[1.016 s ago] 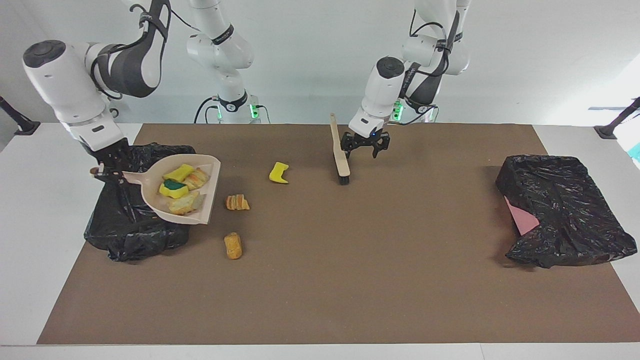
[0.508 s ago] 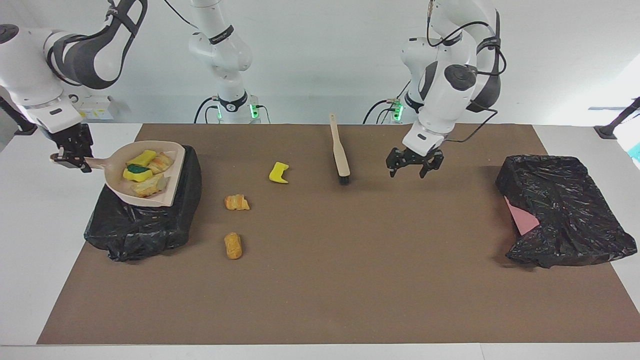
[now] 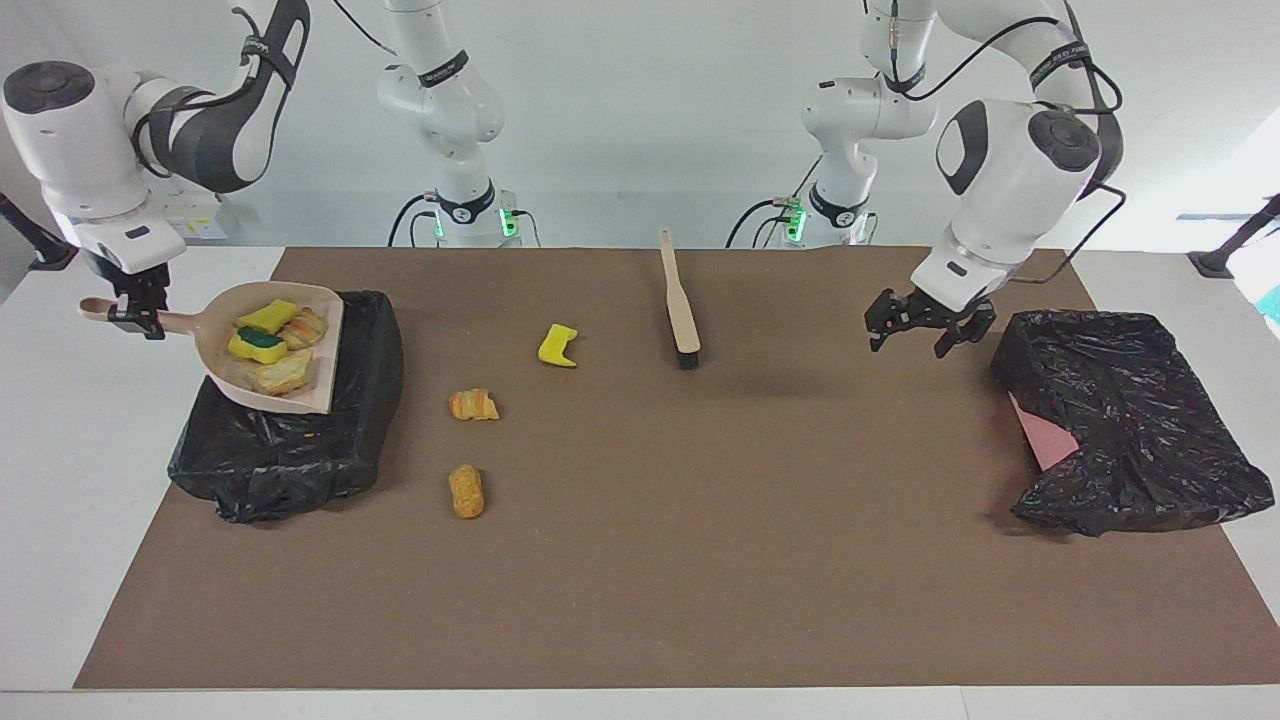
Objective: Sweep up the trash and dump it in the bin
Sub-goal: 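Carry the dustpan to the nearer bag and tip it with the right gripper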
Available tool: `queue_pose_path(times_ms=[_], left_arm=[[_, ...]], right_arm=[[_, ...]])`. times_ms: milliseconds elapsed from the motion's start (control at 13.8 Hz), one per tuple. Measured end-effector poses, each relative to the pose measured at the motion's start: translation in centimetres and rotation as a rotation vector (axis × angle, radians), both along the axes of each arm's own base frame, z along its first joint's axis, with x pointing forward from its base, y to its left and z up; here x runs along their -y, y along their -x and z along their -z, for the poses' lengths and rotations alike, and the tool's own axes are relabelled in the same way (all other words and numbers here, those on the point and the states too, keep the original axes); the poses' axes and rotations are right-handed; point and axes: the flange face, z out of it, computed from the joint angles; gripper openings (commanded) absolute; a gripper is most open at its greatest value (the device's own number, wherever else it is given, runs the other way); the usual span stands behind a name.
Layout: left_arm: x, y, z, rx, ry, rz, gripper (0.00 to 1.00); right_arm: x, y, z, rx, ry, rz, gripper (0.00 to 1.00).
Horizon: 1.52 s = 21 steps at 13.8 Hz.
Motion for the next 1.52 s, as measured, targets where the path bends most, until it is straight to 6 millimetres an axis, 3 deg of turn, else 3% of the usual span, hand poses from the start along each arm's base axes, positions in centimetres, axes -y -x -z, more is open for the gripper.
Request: queue_pose_path(times_ms=[145,726,1016,1524], left_arm=[[-1.5,-0.2,-2.7,-0.006,-0.022,0.009,1.0],[-3.8,1.1,-11.5,-0.041,-0.031,-0.019,1.0],[-5.4,1.0,-11.7,-0.038,-0.031,-0.044,1.0],[-5.4,1.0,-11.4,-0.047,-0.032,-0.043,1.0]], right_arm=[[-0.7,0.2,0.2,-0.015,0.051,-0.006,0.0],[-4.0,-0.2,-0.1,-0.015,0.259,0.006,0.0],[-5.8,-0.4,-1.8,0.0,0.328,-0.036,0.0],[-9.8,0.2,-3.7,-0.002,0.471,0.022,0.0]])
